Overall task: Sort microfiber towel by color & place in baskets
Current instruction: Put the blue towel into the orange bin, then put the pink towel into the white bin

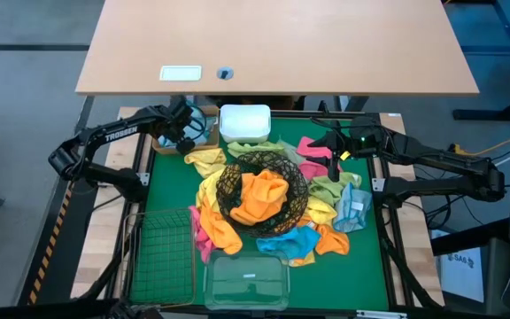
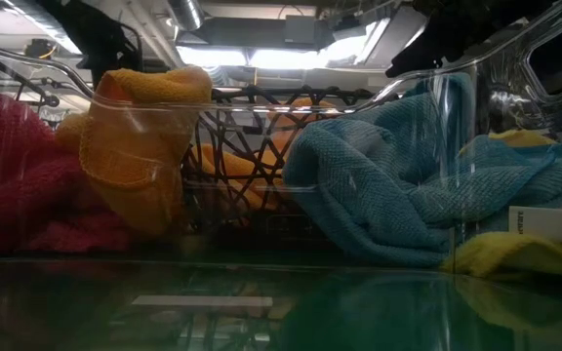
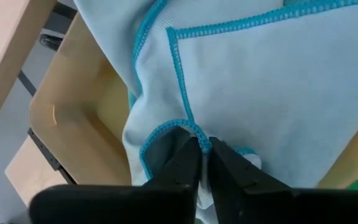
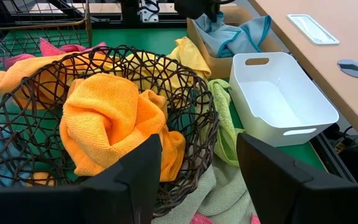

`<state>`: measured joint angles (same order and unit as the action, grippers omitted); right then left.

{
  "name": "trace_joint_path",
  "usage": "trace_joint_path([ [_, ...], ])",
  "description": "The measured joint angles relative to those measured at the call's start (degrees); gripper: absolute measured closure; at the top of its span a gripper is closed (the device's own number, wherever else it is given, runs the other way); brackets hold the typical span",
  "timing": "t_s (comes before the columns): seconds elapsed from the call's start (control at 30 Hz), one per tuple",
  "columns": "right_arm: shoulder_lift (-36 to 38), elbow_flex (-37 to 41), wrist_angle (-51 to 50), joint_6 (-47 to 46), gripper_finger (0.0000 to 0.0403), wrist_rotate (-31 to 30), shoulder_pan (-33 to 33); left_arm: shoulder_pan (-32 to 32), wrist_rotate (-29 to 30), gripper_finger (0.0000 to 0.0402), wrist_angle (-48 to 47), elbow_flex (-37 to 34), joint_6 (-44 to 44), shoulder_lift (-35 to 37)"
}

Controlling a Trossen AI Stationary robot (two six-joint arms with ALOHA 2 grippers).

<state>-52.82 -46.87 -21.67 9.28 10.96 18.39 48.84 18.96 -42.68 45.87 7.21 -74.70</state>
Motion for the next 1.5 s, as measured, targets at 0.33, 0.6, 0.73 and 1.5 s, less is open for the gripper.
trace_joint_path([
  [0.33,0.0,0.0,0.0,0.0,0.0196,0.0,0.0,0.0,-1.1,0.0297,0.0,0.1,-6.6,0.0],
  [0.6,0.0,0.0,0.6,0.0,0.0196,-4.6,0.0,-0.8,-3.6,0.0253,-3.7,6.6,-6.3,0.0],
  [0.73,0.0,0.0,0.0,0.0,0.0196,-9.7,0.0,-2.0,-3.7,0.0252,-6.8,11.0,-6.6,0.0],
  [1.5,-16.7,0.0,-13.0,0.0,0.0196,-5.5,20.4,-14.5,-15.7,0.0251,-2.5,17.0,-7.2,0.0],
])
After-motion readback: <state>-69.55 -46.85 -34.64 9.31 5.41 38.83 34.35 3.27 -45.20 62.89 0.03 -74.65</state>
